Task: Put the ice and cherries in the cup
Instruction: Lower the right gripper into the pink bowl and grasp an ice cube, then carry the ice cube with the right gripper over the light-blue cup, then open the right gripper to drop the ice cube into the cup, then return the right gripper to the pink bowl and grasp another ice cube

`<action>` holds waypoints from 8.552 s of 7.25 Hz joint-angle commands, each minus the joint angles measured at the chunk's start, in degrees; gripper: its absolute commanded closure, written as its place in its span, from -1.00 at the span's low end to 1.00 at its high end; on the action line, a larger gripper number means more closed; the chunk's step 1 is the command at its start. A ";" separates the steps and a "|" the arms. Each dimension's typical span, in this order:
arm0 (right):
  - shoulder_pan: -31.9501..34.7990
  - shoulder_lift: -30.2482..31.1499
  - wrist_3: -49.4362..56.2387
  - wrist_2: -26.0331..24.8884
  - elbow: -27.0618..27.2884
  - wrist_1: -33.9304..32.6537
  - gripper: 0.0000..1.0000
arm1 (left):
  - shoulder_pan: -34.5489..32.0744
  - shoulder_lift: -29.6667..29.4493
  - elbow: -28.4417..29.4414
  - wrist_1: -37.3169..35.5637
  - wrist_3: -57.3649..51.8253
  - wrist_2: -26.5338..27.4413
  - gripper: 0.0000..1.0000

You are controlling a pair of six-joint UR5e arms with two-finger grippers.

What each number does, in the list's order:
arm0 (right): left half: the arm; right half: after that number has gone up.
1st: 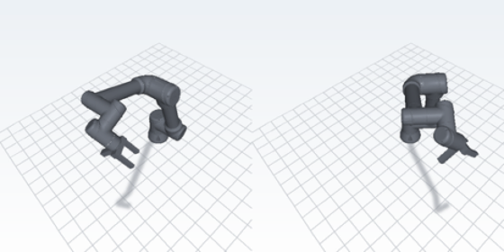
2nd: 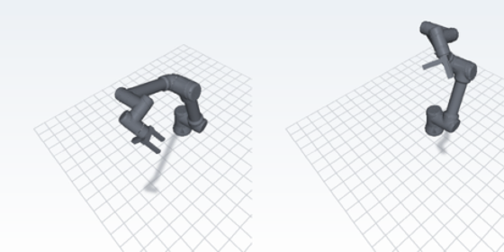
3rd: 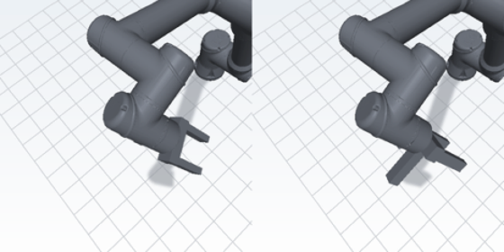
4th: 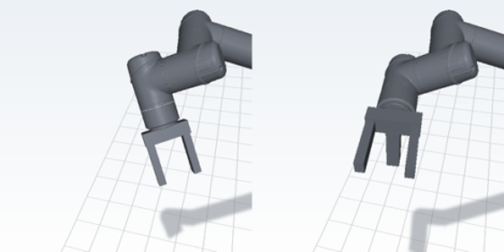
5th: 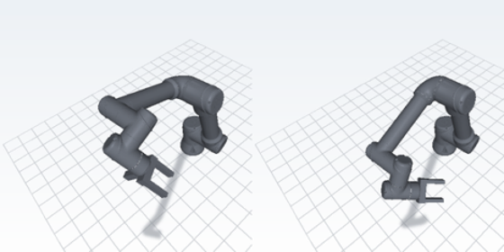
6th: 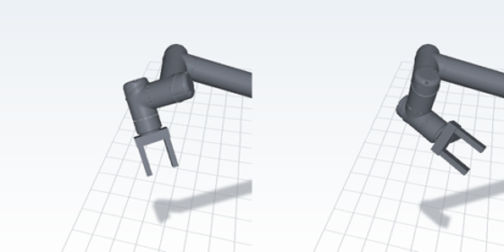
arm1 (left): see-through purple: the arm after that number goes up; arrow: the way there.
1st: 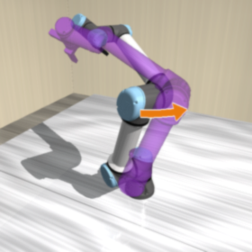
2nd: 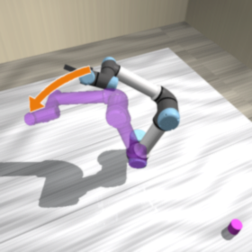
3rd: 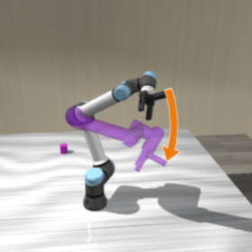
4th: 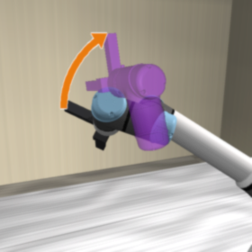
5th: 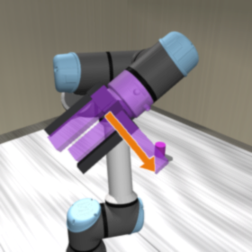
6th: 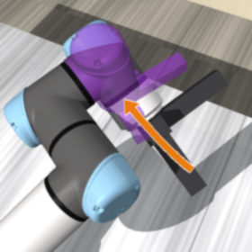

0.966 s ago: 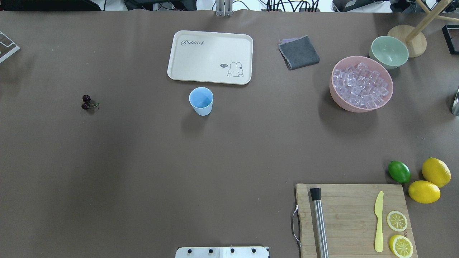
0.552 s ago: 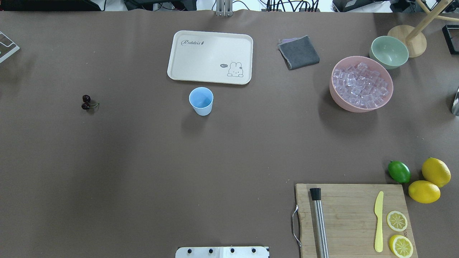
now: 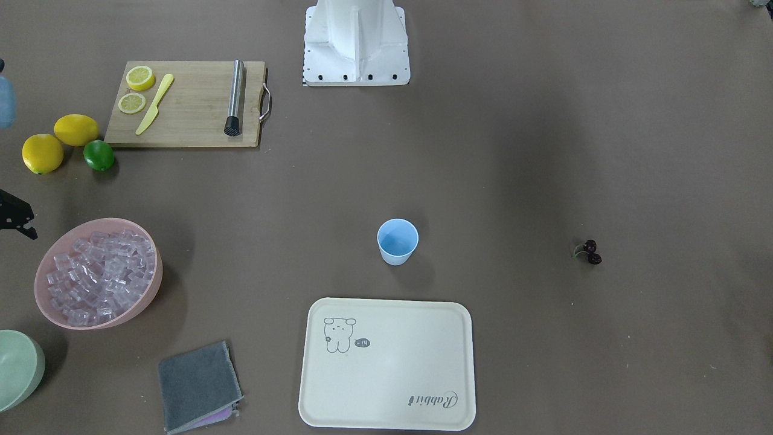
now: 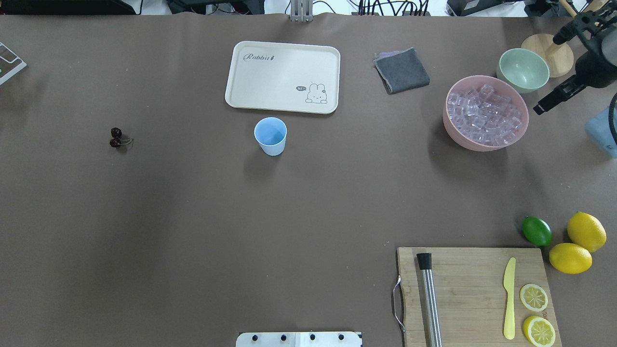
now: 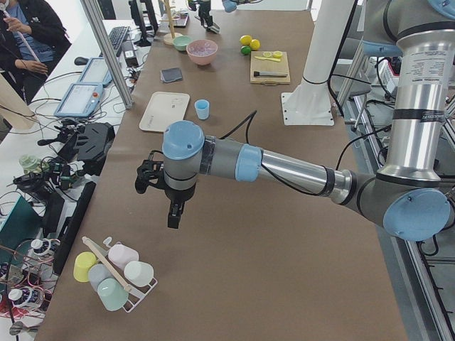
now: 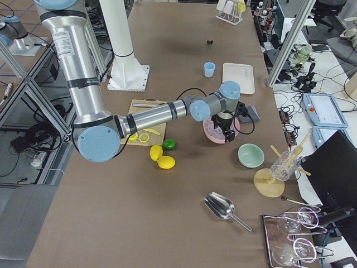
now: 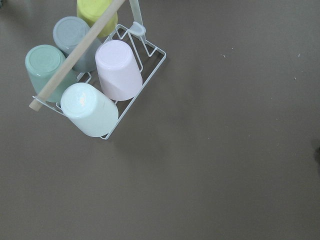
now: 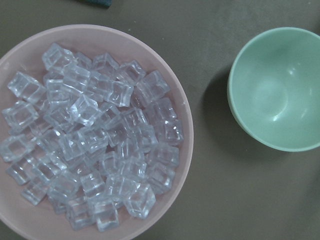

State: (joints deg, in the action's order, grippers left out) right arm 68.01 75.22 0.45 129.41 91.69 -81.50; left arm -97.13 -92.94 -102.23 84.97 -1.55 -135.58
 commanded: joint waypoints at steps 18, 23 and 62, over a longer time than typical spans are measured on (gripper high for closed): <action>-10.27 -6.40 -18.82 -3.73 -8.11 6.01 0.74 | 0.10 -0.05 -0.42 0.02 -0.03 -0.12 -0.96; -6.32 -14.64 -19.16 0.23 -5.66 -6.36 0.74 | 0.10 0.04 -0.16 0.11 -0.03 -0.12 -0.96; -14.75 -2.26 -38.59 -10.33 1.20 4.34 0.66 | 0.28 1.98 -2.44 1.17 -0.03 -0.21 -0.96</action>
State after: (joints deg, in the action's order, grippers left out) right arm 53.05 73.46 -38.16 118.10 92.33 -76.85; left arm -96.86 -90.99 -104.59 86.13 -1.58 -135.72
